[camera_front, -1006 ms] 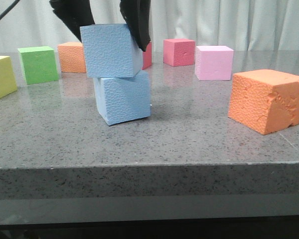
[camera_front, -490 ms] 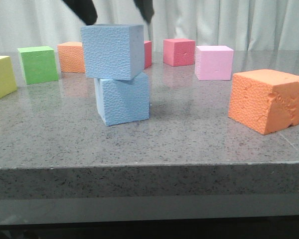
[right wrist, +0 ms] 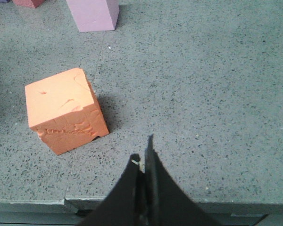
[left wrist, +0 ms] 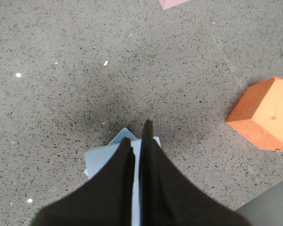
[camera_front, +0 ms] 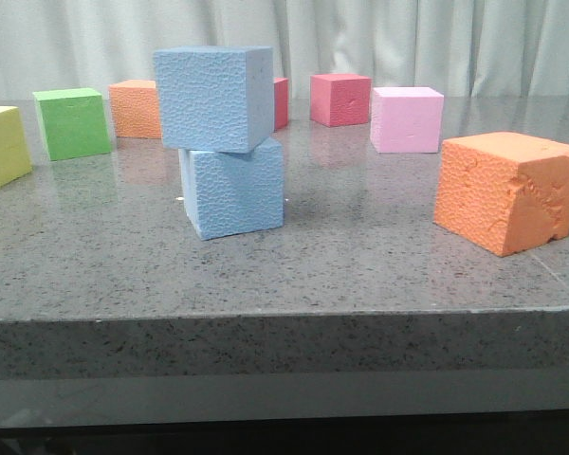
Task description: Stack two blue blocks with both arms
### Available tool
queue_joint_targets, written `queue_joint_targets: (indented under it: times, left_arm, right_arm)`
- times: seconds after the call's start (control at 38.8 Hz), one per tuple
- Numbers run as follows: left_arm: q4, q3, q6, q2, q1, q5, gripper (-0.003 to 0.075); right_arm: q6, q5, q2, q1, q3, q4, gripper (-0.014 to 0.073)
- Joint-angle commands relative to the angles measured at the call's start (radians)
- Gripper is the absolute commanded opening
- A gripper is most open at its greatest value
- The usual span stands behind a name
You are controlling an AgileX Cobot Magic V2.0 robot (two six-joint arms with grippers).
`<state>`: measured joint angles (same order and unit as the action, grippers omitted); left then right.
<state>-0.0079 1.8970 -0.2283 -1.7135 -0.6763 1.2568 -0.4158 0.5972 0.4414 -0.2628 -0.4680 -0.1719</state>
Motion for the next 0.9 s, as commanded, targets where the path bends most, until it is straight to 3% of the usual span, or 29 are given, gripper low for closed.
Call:
queue_joint_targets:
  times: [0.0, 0.15, 0.31, 0.59, 0.77, 0.88]
  left_arm:
    - [-0.001, 0.033, 0.001, 0.077, -0.007, 0.016, -0.002]
    - [0.008, -0.006, 0.038, 0.157, -0.007, 0.016, -0.002]
    - [0.057, -0.168, 0.047, 0.276, -0.007, -0.009, -0.002]
    - [0.073, -0.683, 0.102, 0.707, -0.007, -0.409, -0.002]
    - [0.073, -0.883, 0.102, 0.938, -0.007, -0.594, -0.002]
    - [0.073, -0.943, 0.102, 1.031, -0.007, -0.621, -0.002]
  right_arm:
    - [0.004, -0.066, 0.003, 0.003, -0.024, -0.023, -0.0068]
    - [0.004, -0.066, 0.003, 0.003, -0.024, -0.023, -0.0068]
    - [0.004, -0.066, 0.003, 0.003, -0.024, -0.023, -0.0068]
    - [0.004, -0.066, 0.003, 0.003, -0.024, -0.023, -0.0068]
    - [0.004, -0.066, 0.003, 0.003, -0.024, -0.023, -0.0068]
    - [0.004, -0.066, 0.003, 0.003, -0.024, -0.023, -0.0068]
